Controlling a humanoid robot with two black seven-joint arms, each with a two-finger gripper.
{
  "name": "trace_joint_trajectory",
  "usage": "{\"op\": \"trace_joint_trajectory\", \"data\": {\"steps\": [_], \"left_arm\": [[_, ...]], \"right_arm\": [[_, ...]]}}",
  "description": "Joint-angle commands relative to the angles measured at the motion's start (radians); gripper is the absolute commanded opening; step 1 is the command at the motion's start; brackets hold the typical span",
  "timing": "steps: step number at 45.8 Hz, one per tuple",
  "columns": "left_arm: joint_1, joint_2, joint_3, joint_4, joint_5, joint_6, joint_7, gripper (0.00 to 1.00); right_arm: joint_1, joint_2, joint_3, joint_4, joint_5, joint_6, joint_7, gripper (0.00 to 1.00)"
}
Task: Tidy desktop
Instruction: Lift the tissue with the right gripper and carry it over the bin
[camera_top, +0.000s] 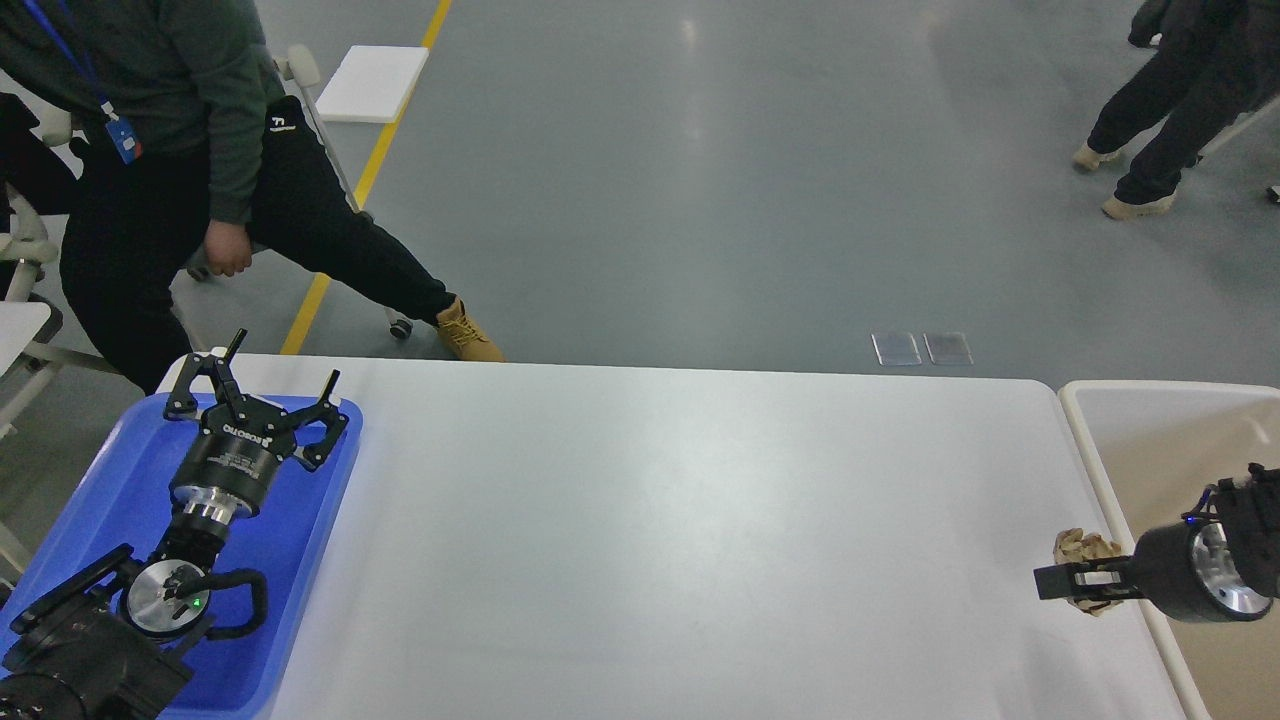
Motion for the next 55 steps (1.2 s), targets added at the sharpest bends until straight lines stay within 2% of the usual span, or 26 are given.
{"op": "trace_joint_trajectory", "data": {"steps": [1, 11, 22, 31, 39, 49, 55], "left_arm": [[0.000, 0.000, 0.000, 0.001, 0.000, 0.000, 0.000, 0.99], [0.000, 0.000, 0.000, 0.000, 0.000, 0.000, 0.000, 0.99], [0.000, 0.000, 0.000, 0.000, 0.000, 0.000, 0.000, 0.99], [0.000, 0.000, 0.000, 0.000, 0.000, 0.000, 0.000, 0.99], [0.000, 0.000, 0.000, 0.001, 0.000, 0.000, 0.000, 0.99], [0.000, 0.000, 0.000, 0.000, 0.000, 0.000, 0.000, 0.99], [0.000, -0.001, 0.000, 0.000, 0.000, 0.000, 0.000, 0.99]], "right_arm": [[0.281, -0.032, -0.113, 0.149, -0.019, 0.075, 0.049, 0.00], [0.520, -0.021, -0.207, 0.197, -0.012, 0.233, 0.060, 0.00], [0.773, -0.006, -0.248, 0.203, 0.087, 0.486, 0.058, 0.00], [0.887, 0.016, -0.250, 0.195, 0.099, 0.618, 0.058, 0.00], [0.921, 0.056, -0.271, 0.187, 0.110, 0.671, 0.058, 0.00], [0.908, 0.123, -0.278, 0.167, 0.189, 0.664, 0.057, 0.00], [0.866, 0.133, -0.276, 0.088, 0.238, 0.661, 0.057, 0.00]]}}
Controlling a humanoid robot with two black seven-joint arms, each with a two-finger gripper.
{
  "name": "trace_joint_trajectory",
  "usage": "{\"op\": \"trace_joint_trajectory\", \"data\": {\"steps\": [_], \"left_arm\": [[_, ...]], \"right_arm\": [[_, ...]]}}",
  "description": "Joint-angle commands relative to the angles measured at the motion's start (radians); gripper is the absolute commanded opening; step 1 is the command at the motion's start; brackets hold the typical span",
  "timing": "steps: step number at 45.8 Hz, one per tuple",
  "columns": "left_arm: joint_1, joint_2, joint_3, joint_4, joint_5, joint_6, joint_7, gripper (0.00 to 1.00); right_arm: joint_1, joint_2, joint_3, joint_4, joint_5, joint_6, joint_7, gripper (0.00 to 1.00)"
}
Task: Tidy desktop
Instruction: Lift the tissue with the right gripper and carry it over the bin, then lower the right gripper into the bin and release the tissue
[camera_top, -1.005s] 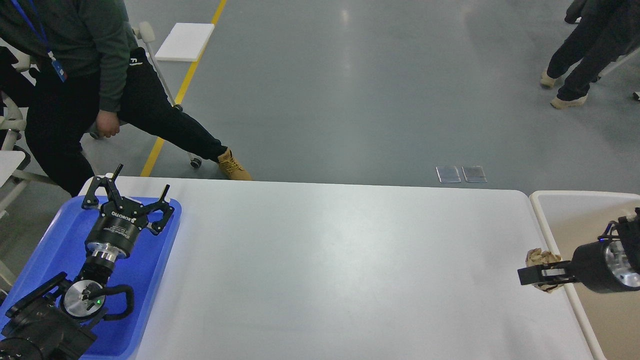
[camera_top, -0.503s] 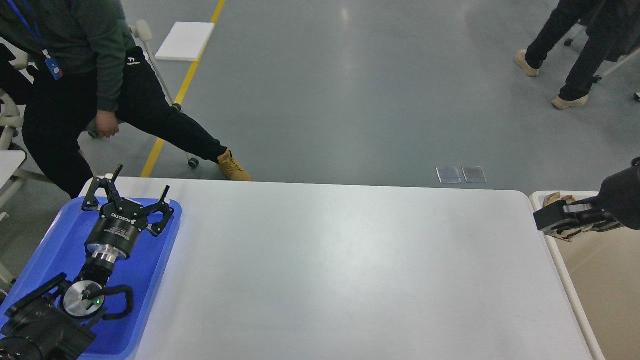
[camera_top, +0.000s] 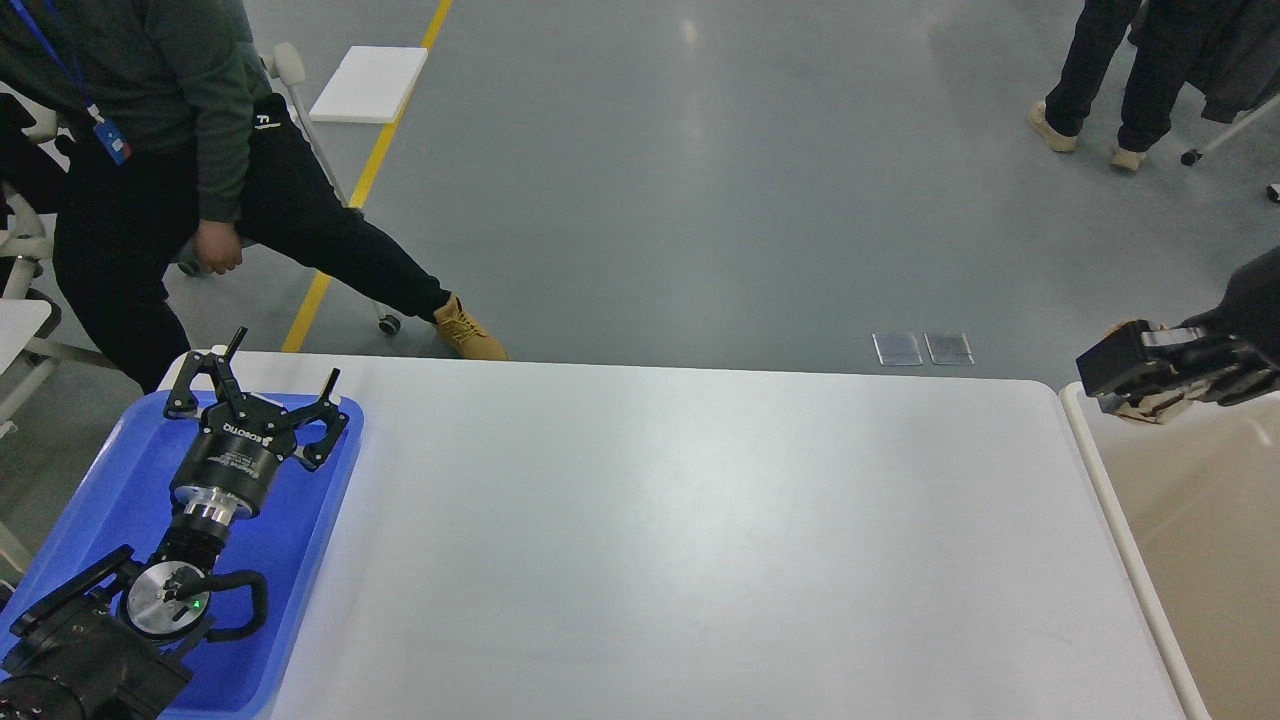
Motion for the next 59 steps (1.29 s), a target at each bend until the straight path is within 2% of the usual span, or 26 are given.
{"op": "trace_joint_trajectory", "data": {"steps": [1, 14, 23, 29, 35, 38, 43, 47, 54, 59], "left_arm": [[0.000, -0.001, 0.000, 0.001, 0.000, 0.000, 0.000, 0.99], [0.000, -0.001, 0.000, 0.001, 0.000, 0.000, 0.000, 0.99], [0.000, -0.001, 0.000, 0.000, 0.000, 0.000, 0.000, 0.99], [0.000, -0.001, 0.000, 0.000, 0.000, 0.000, 0.000, 0.99], [0.000, -0.001, 0.000, 0.001, 0.000, 0.000, 0.000, 0.99], [0.000, 0.000, 0.000, 0.000, 0.000, 0.000, 0.000, 0.99], [0.000, 0.000, 0.000, 0.001, 0.000, 0.000, 0.000, 0.99], [0.000, -0.001, 0.000, 0.001, 0.000, 0.000, 0.000, 0.99], [0.000, 0.000, 0.000, 0.001, 0.000, 0.000, -0.002, 0.99], [0.000, 0.000, 0.000, 0.001, 0.000, 0.000, -0.002, 0.99]], "right_arm": [[-0.037, 0.037, -0.006, -0.088, 0.085, 0.016, -0.001, 0.00], [-0.231, -0.036, -0.008, -0.280, 0.259, 0.011, -0.007, 0.00], [-0.456, -0.098, 0.011, -0.505, 0.334, 0.008, -0.010, 0.00], [-0.677, -0.122, 0.038, -0.689, 0.383, -0.036, -0.012, 0.00], [-0.938, -0.124, 0.129, -0.860, 0.486, -0.079, -0.015, 0.00], [-1.025, -0.124, 0.170, -0.904, 0.516, -0.111, -0.018, 0.00], [-1.149, -0.122, 0.228, -0.982, 0.527, -0.225, -0.022, 0.00], [-1.257, -0.118, 0.288, -1.013, 0.527, -0.266, -0.029, 0.00], [-1.410, -0.092, 0.426, -1.119, 0.527, -0.282, -0.064, 0.00], [-1.568, -0.037, 0.512, -1.284, 0.526, -0.286, -0.070, 0.00]]}}
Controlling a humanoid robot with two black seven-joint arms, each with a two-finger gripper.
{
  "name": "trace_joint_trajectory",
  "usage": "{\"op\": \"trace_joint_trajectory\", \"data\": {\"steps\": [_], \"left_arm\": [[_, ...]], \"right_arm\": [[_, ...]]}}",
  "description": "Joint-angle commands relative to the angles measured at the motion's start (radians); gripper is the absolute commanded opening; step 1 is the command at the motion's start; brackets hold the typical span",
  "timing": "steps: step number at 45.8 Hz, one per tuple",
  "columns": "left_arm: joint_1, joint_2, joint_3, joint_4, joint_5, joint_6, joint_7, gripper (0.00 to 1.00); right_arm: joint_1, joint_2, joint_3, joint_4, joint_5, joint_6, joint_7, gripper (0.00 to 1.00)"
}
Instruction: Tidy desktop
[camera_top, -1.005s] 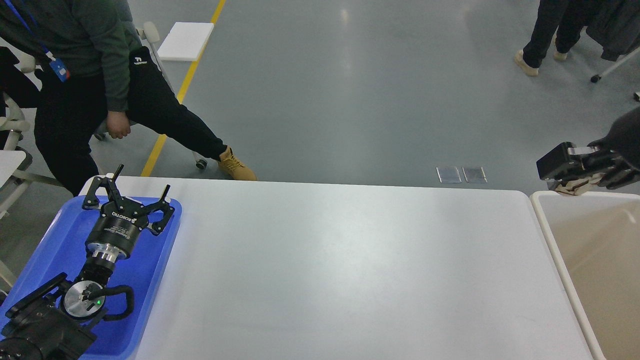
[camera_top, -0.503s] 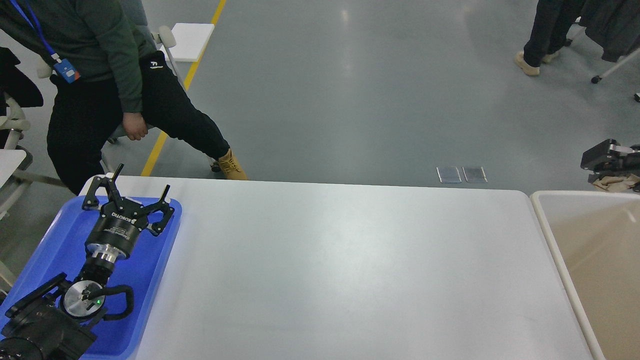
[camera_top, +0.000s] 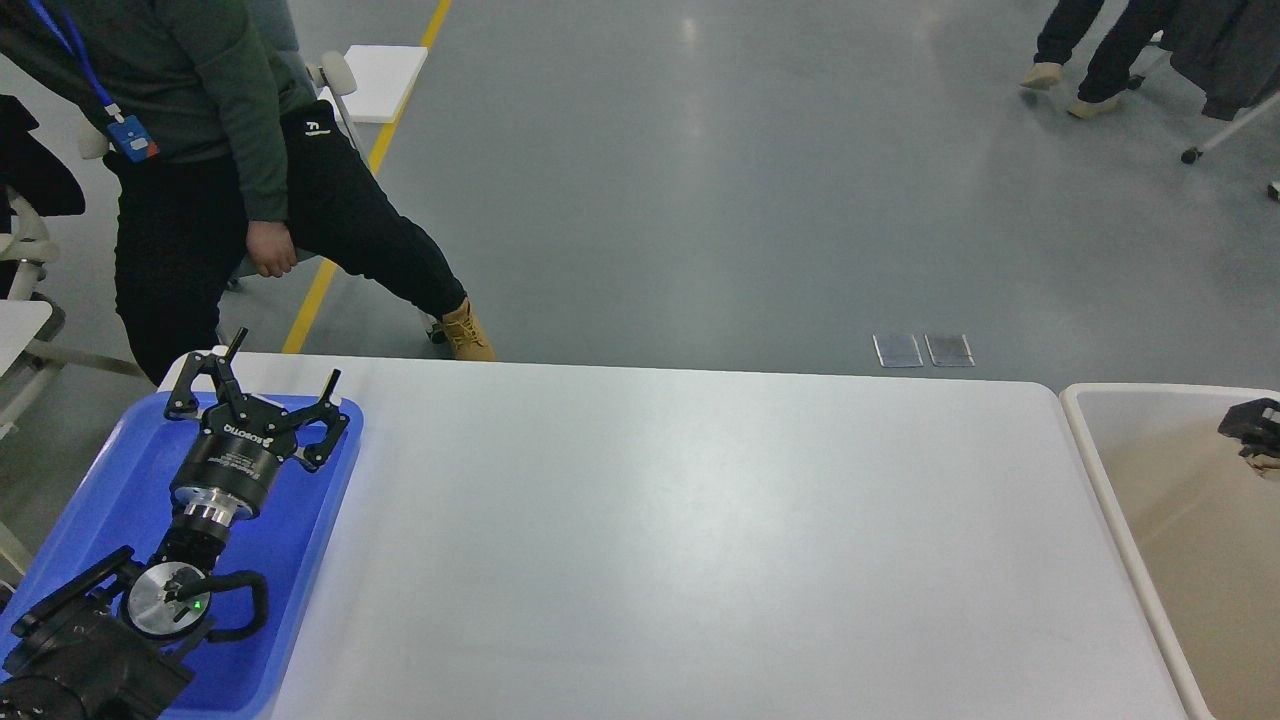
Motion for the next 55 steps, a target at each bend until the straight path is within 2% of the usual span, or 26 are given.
{"op": "trace_joint_trajectory", "data": {"steps": [1, 5, 10, 20, 29, 32, 34, 38, 44, 45, 55], "left_arm": [[0.000, 0.001, 0.000, 0.001, 0.000, 0.000, -0.001, 0.99], [0.000, 0.001, 0.000, 0.001, 0.000, 0.000, -0.001, 0.99], [0.000, 0.001, 0.000, 0.001, 0.000, 0.000, -0.001, 0.99], [0.000, 0.001, 0.000, 0.001, 0.000, 0.000, -0.001, 0.99], [0.000, 0.001, 0.000, 0.001, 0.000, 0.000, -0.001, 0.99], [0.000, 0.001, 0.000, 0.001, 0.000, 0.000, -0.001, 0.99], [0.000, 0.001, 0.000, 0.001, 0.000, 0.000, -0.001, 0.99], [0.000, 0.001, 0.000, 0.001, 0.000, 0.000, -0.001, 0.99], [0.000, 0.001, 0.000, 0.001, 0.000, 0.000, -0.001, 0.99], [0.000, 0.001, 0.000, 0.001, 0.000, 0.000, -0.001, 0.99], [0.000, 0.001, 0.000, 0.001, 0.000, 0.000, -0.001, 0.99]], "right_arm": [[-0.335, 0.075, 0.198, -0.287, 0.014, -0.048, -0.025, 0.00], [-0.431, 0.119, 0.270, -0.383, 0.001, -0.048, -0.030, 0.00], [-0.472, 0.138, 0.322, -0.404, -0.001, -0.051, -0.060, 0.00], [-0.526, 0.162, 0.351, -0.404, 0.005, -0.105, -0.157, 0.00], [-0.570, 0.180, 0.420, -0.407, 0.004, -0.142, -0.169, 0.00], [-0.576, 0.182, 0.440, -0.406, -0.002, -0.160, -0.169, 0.07], [-0.576, 0.184, 0.445, -0.406, -0.001, -0.173, -0.169, 0.17], [-0.576, 0.184, 0.446, -0.406, 0.002, -0.205, -0.168, 0.50], [-0.570, 0.182, 0.460, -0.404, 0.004, -0.242, -0.166, 0.95], [-0.570, 0.182, 0.463, -0.404, 0.004, -0.243, -0.166, 0.98], [-0.575, 0.181, 0.478, -0.397, 0.004, -0.246, -0.166, 0.98]]}}
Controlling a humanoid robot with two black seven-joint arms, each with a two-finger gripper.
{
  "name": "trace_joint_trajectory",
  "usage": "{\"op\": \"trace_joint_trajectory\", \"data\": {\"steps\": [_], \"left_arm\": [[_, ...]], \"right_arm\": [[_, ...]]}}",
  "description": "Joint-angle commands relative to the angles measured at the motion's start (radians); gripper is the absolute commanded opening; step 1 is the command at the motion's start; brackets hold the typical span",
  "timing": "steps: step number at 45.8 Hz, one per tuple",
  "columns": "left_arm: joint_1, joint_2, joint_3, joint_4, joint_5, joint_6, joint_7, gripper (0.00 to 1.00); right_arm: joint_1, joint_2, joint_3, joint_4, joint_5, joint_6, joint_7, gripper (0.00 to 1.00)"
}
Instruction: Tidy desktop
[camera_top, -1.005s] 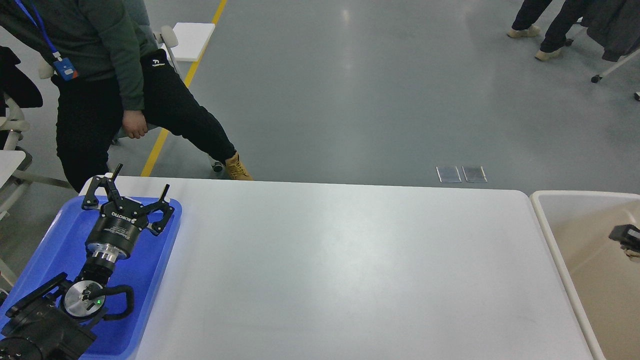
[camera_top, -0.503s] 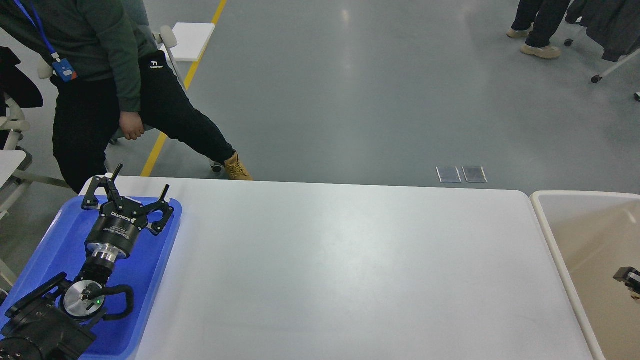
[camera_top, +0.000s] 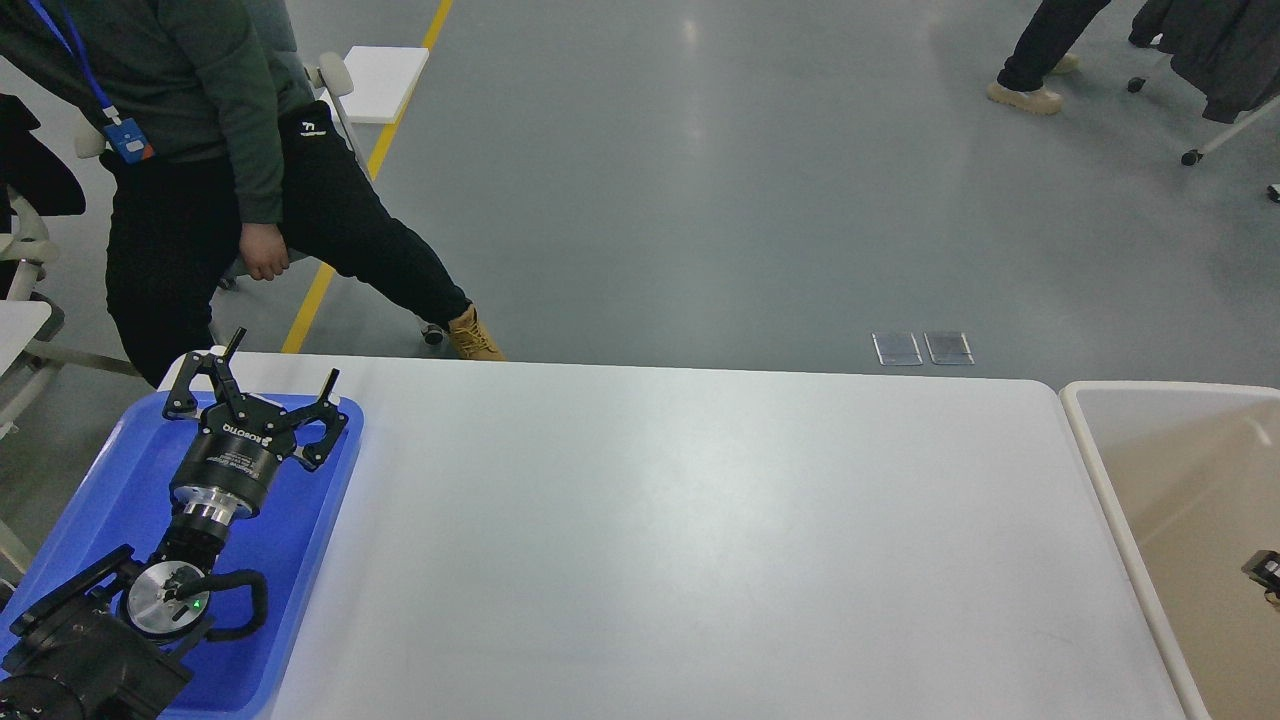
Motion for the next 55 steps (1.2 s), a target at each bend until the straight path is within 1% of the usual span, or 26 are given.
{"op": "trace_joint_trajectory", "data": {"steps": [1, 7, 11, 19, 23, 33, 39, 45, 52, 55], "left_arm": [[0.000, 0.000, 0.000, 0.000, 0.000, 0.000, 0.000, 0.99], [0.000, 0.000, 0.000, 0.000, 0.000, 0.000, 0.000, 0.99], [0.000, 0.000, 0.000, -0.002, 0.000, 0.000, 0.000, 0.99], [0.000, 0.000, 0.000, -0.002, 0.000, 0.000, 0.000, 0.99], [0.000, 0.000, 0.000, 0.000, 0.000, 0.000, 0.000, 0.99], [0.000, 0.000, 0.000, 0.000, 0.000, 0.000, 0.002, 0.99], [0.000, 0.000, 0.000, -0.001, 0.000, 0.000, 0.002, 0.99], [0.000, -0.002, 0.000, -0.002, 0.000, 0.000, 0.002, 0.99], [-0.002, -0.002, 0.000, 0.000, 0.000, 0.000, 0.002, 0.99], [0.000, -0.002, 0.000, 0.000, 0.000, 0.000, 0.002, 0.99]], "right_arm": [[-0.003, -0.002, 0.021, 0.010, 0.001, -0.022, -0.002, 0.98], [0.024, -0.016, 0.021, 0.034, 0.001, -0.018, -0.002, 0.99], [0.084, -0.059, 0.019, 0.085, -0.002, -0.013, -0.002, 0.99], [0.262, -0.230, 0.015, 0.295, -0.005, -0.009, -0.002, 1.00], [0.358, -0.296, 0.006, 0.398, -0.011, -0.005, -0.003, 1.00], [0.555, -0.381, 0.006, 0.542, -0.092, -0.002, -0.002, 1.00], [0.648, -0.392, 0.006, 0.556, -0.100, -0.001, -0.002, 1.00], [0.739, -0.387, 0.001, 0.558, -0.108, 0.022, -0.002, 1.00], [0.862, -0.364, 0.001, 0.564, -0.096, 0.034, -0.003, 1.00], [0.885, -0.343, 0.006, 0.582, -0.085, 0.028, -0.002, 1.00]]}}
